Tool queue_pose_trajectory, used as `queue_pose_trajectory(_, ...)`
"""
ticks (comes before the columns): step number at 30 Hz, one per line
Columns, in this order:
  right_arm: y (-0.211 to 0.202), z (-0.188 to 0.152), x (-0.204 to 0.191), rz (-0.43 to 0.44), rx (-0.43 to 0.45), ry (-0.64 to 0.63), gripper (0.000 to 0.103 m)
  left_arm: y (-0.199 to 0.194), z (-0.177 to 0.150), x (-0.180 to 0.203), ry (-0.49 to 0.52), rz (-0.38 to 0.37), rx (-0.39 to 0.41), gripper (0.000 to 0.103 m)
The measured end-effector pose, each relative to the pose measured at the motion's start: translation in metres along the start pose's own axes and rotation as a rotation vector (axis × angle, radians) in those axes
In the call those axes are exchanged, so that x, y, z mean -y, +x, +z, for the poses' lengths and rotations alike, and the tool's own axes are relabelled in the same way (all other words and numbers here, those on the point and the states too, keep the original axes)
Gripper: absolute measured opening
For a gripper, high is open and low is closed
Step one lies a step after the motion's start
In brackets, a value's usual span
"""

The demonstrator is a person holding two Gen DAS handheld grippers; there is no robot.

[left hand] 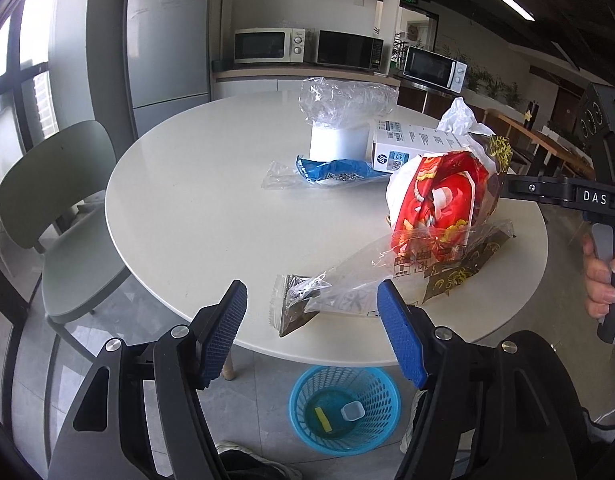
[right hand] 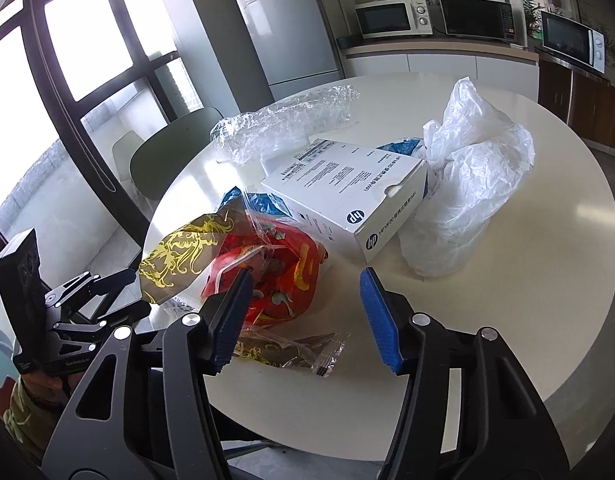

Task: Collect trash
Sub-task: 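Grasp the clear wrapper with the left tool while the right tool grasps the red snack bag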

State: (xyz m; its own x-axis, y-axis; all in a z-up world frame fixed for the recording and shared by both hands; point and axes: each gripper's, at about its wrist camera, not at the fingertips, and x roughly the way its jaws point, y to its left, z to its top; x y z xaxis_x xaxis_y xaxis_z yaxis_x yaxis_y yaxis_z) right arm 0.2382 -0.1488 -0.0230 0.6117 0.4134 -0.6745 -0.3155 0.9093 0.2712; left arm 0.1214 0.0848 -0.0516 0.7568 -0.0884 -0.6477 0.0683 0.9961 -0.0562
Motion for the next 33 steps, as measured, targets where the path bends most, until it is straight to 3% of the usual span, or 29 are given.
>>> queue_pose_trajectory(3,0.005,0.002,-0.001,0.002,-0.013,-0.01,0.041,0.006,0.002,-0.001,0.035,-0.004,-0.011,0.068)
queue_pose_trajectory(9,0.012,0.005,-0.004,0.009,-0.037,-0.021,0.025,0.026,0.003,-0.006,0.06,-0.095,-0.062,0.067)
queue_pose_trajectory(12,0.014,0.008,-0.006,0.011,-0.042,-0.032,0.017,0.029,0.002,-0.003,0.075,-0.13,-0.052,0.062)
queue_pose_trajectory(17,0.014,0.009,-0.009,0.004,-0.042,-0.052,0.007,0.028,0.008,0.002,0.094,-0.17,-0.016,0.064)
queue_pose_trajectory(24,0.009,0.011,-0.006,-0.006,-0.033,-0.063,0.003,0.021,0.017,0.007,0.169,-0.191,0.028,0.07)
queue_pose_trajectory(28,0.007,0.01,-0.004,-0.004,-0.032,-0.065,0.003,0.019,0.026,0.016,0.256,-0.246,0.043,0.074)
queue_pose_trajectory(33,0.005,0.01,-0.004,-0.003,-0.03,-0.062,0.003,0.036,0.032,0.034,0.405,-0.348,-0.014,0.074)
